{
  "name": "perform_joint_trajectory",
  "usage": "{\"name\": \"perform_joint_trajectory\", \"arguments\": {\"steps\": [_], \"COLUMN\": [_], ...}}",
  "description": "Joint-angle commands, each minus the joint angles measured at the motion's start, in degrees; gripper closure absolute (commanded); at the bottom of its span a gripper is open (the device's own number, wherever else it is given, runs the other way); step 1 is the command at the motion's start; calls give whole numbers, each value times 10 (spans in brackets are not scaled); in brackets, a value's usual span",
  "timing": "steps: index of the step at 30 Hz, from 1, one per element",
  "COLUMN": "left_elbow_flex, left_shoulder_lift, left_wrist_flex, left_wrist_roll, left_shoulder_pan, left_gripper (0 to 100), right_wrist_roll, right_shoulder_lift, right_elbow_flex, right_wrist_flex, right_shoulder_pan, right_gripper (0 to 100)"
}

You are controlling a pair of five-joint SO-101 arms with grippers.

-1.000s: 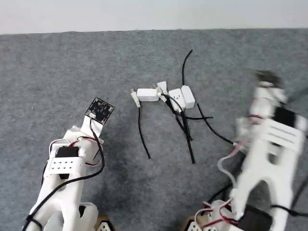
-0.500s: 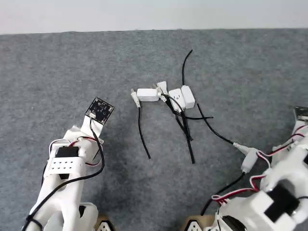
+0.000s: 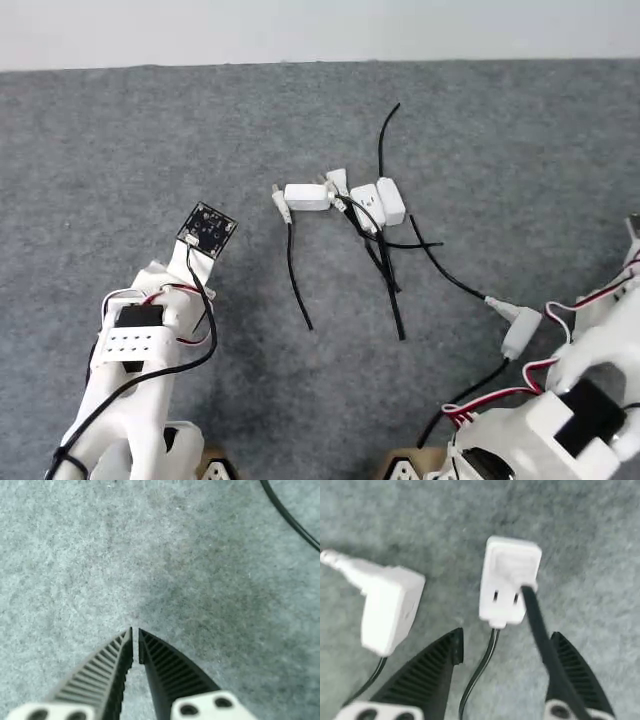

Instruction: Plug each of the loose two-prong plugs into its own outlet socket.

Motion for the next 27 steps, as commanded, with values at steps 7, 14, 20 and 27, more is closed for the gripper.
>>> {"name": "perform_joint_trajectory", "arguments": {"steps": [7,14,20,27], "left_elbow_flex": [-22,-102,-176,-308], "left_shoulder_lift": [-11,-9,-8,142], "left_wrist_flex": [-9,60,69,69], "left_wrist_roll": [146,347,469,560], "left_shoulder_pan": [15,111,201,230], "left_gripper": [987,987,987,987], "right_wrist_roll": [-69,-116,-154,-220], "right_shoulder_lift": [-7,-11,-53,-117], "right_elbow_flex": [-76,-35,125,287], "right_wrist_flex": [115,135,32,-130], "right_shoulder_pan": [-6,-58,-185,-359], "right_gripper": [993,990,990,990]}}
